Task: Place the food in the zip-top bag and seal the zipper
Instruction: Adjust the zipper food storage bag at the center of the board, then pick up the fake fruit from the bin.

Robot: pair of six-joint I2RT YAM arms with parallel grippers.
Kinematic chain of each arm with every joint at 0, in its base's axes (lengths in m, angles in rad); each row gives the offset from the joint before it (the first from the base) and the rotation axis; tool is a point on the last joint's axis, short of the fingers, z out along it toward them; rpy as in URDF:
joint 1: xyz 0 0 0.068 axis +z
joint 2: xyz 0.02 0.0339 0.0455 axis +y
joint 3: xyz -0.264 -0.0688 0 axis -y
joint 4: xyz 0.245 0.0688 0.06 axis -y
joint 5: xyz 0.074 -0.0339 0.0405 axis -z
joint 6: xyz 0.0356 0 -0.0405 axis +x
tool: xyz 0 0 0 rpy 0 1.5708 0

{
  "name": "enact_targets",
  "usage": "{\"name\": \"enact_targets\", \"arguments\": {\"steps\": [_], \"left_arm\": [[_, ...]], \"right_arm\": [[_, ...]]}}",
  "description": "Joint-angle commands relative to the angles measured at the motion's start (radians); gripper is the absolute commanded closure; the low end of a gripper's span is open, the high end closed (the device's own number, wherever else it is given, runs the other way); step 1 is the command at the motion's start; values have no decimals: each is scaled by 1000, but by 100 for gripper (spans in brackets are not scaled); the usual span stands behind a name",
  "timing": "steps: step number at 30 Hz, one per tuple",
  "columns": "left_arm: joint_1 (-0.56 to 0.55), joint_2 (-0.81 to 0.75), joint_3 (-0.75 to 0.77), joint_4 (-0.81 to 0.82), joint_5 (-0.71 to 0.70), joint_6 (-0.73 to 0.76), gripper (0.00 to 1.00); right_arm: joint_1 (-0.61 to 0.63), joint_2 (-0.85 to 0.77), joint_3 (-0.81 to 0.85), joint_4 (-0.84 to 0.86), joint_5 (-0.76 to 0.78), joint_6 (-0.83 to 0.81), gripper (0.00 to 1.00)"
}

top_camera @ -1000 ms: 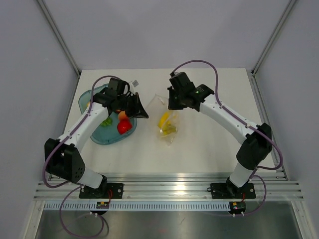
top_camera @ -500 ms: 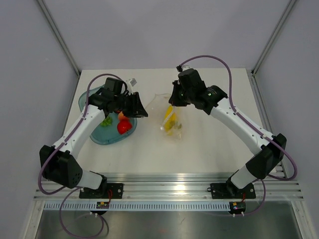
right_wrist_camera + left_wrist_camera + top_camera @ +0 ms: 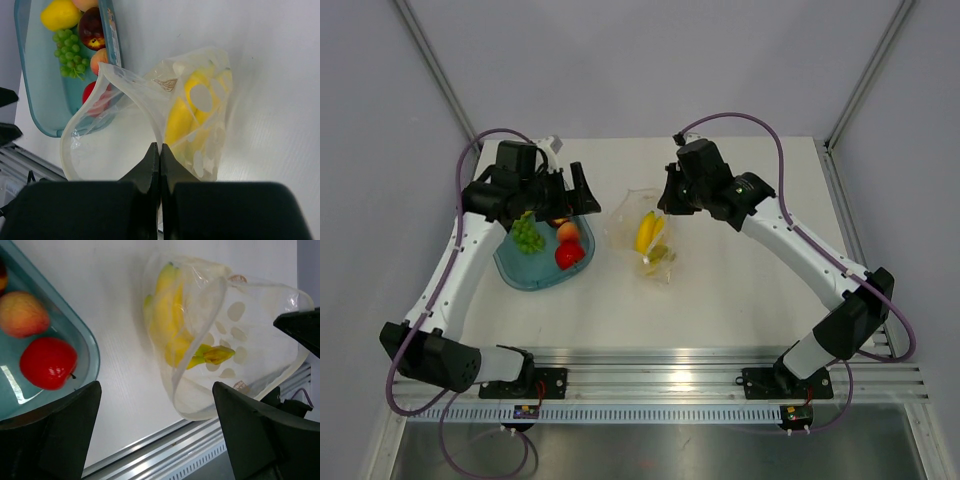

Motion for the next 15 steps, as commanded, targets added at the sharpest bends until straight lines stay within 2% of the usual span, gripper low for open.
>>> {"name": "enact_targets", "arguments": {"steps": [1, 4, 6, 11, 15], "left_arm": [[87, -60, -23, 13, -69, 8, 7], [163, -77, -92, 34, -103, -37, 15], [196, -63, -149, 43, -144, -49, 16], [213, 23, -270, 94, -131, -58, 6], [213, 95, -356, 187, -68, -70, 4]], "right_arm": [[-2, -8, -11, 57, -25, 14, 100], [-2, -12, -14, 57, -25, 16, 100], [-2, -11, -14, 55, -28, 19, 100], [-2, -3, -6, 54, -40, 19, 100], [0, 11, 0, 40, -52, 14, 100]]}}
